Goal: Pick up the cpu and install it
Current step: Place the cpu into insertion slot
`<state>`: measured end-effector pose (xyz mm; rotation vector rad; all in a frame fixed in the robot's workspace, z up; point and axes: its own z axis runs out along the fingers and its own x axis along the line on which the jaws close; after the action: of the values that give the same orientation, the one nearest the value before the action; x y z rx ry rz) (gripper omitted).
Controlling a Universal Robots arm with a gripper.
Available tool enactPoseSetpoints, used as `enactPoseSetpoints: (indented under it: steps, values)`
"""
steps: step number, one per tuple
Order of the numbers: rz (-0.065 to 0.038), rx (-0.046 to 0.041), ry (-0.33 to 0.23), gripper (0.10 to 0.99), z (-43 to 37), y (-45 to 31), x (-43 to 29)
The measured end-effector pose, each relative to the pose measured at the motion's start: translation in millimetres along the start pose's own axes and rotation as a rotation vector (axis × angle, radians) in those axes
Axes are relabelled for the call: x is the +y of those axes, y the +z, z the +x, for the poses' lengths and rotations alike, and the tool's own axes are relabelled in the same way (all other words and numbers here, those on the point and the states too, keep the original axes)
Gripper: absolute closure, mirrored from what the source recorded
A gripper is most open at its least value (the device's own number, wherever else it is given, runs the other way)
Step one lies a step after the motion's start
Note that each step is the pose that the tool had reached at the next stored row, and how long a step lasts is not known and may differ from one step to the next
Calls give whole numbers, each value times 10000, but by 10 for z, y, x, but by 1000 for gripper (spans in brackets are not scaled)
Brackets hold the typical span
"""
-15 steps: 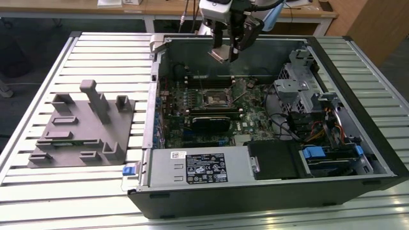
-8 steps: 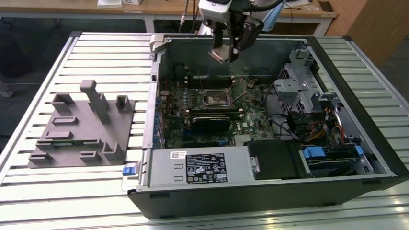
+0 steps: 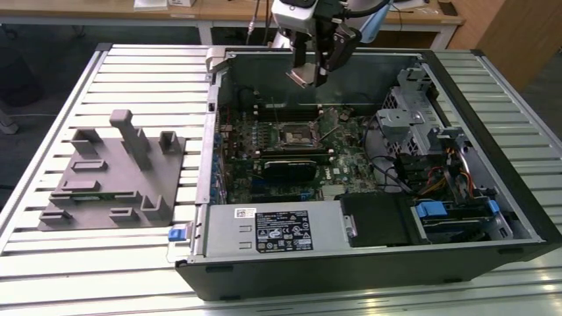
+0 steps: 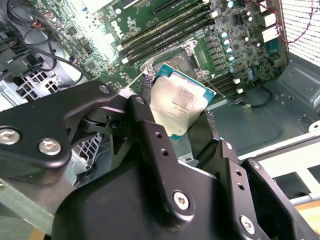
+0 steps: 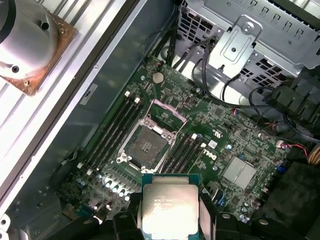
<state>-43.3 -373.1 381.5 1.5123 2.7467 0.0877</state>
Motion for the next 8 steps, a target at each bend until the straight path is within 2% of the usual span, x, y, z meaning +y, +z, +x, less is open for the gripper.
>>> enactPoseSetpoints:
  steps: [5,8]
  values:
    - [0,-1,16,545,10,71,4]
    - [-5,-15,273,545,11,99,4]
